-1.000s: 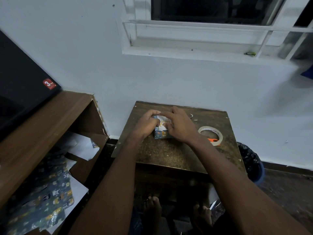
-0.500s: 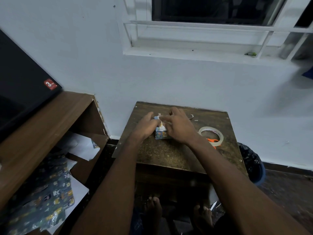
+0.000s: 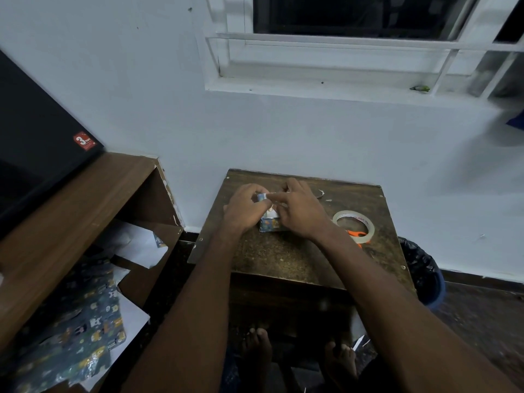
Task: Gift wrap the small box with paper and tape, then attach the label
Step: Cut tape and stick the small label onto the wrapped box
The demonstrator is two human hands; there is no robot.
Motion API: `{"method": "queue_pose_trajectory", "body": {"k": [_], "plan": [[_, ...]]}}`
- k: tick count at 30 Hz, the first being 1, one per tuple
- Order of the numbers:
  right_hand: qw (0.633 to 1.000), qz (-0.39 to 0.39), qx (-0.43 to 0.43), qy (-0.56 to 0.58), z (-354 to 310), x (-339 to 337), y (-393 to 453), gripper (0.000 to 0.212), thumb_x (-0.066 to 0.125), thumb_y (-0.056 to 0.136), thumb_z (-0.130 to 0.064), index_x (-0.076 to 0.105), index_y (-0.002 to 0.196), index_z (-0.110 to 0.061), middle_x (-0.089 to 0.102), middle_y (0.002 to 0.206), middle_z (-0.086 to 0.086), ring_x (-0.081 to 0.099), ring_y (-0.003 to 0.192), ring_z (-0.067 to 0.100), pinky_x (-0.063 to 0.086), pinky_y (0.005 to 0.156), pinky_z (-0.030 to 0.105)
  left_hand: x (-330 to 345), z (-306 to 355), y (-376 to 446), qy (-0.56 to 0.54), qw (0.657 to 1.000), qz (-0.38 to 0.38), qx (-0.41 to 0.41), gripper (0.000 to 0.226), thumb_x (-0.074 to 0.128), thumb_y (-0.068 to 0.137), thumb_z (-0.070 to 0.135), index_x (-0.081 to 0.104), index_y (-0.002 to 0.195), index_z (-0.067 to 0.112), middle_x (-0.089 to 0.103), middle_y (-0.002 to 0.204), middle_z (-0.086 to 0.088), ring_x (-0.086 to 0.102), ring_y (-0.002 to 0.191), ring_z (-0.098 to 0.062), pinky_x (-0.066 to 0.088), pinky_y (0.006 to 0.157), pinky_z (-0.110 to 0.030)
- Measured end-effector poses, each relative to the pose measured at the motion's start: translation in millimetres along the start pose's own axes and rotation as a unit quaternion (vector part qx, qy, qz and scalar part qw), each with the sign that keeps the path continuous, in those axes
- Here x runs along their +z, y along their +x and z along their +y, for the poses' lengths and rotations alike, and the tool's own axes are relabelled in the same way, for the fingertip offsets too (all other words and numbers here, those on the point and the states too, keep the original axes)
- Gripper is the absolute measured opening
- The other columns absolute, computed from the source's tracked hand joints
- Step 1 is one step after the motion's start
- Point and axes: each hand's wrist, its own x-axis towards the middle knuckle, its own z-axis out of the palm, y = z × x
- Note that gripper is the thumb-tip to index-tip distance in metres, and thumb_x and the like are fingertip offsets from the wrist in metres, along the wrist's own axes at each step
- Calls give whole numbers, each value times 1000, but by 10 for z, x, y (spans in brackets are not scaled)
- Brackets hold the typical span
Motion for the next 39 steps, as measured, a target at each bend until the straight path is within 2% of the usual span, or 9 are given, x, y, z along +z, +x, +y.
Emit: {"method": "queue_pose_trajectory", "body": {"k": [4, 7, 11, 16, 23, 28, 33, 36, 39], "plan": [[1000, 3, 1, 1, 8, 14, 7, 35, 60, 100, -22, 69, 133, -26, 51, 117, 7, 44, 113, 24, 45, 93, 41, -3, -14, 7, 31, 999, -6, -19, 17, 62, 97, 39, 69, 113, 35, 62, 128, 15, 56, 114, -11, 25, 116, -51], [1000, -2, 1, 12, 25, 24, 12, 38, 61, 99, -19, 67, 135, -26, 52, 117, 5, 44, 113, 23, 42, 93, 37, 10, 17, 8, 77, 997, -14, -18, 27, 57, 101, 40, 66, 124, 31, 60, 135, 8, 54, 127, -19, 25, 113, -52], [999, 20, 23, 33, 81, -30, 56, 34, 59, 93, -10, 72, 122, -19, 67, 111, 2, 59, 107, 29, 44, 85, 38, 37, 170, -41, 148, 989, 9, 18, 50, 64, 95, 27, 56, 144, 31, 37, 164, 2, 24, 152, -27, 19, 119, -50], [981, 29, 70, 178, 189, -266, 35, 35, 61, 87, 4, 81, 107, -16, 80, 103, -3, 72, 97, 15, 51, 81, 29, 232, 399, -141, 113, 980, 55, 156, 67, 70, 82, 3, 58, 142, 28, 58, 144, 6, 40, 139, -23, 26, 107, -38], [909, 82, 180, 367, 348, -486, -181, 28, 65, 78, 16, 80, 87, -6, 79, 81, 8, 78, 84, 25, 65, 79, 43, 611, 559, -212, 6, 977, 64, 205, 59, 62, 76, 3, 64, 133, 18, 69, 123, 1, 60, 116, -25, 50, 101, -47], [971, -24, 206, 118, 739, -722, -380, 16, 69, 90, -1, 80, 87, -13, 69, 76, -14, 68, 85, 15, 46, 62, 21, 704, 578, -270, 39, 972, 43, 229, 57, 62, 77, -1, 69, 128, 24, 69, 127, 5, 58, 119, -23, 48, 104, -47], [949, -189, 253, 0, 945, -760, -611, 12, 81, 80, -17, 74, 88, -24, 66, 84, -8, 62, 89, 17, 45, 65, 26, 812, 663, -327, 9, 977, 45, 207, 48, 62, 83, 3, 72, 124, 26, 71, 124, 10, 60, 118, -17, 48, 106, -47], [940, -211, 268, -29, 932, -737, -681, 26, 93, 67, -24, 78, 88, -22, 73, 91, -2, 64, 89, 19, 50, 71, 28, 868, 694, -354, 13, 976, 30, 216, 43, 61, 84, 10, 72, 121, 29, 71, 123, 11, 61, 117, -16, 48, 105, -50], [945, -188, 260, -66, 926, -695, -679, 13, 84, 70, -21, 72, 68, -20, 70, 79, 2, 63, 86, 26, 45, 65, 28, 888, 690, -379, 22, 977, 11, 213, 41, 60, 84, 18, 72, 121, 31, 70, 125, 11, 59, 121, -16, 46, 108, -51]]}}
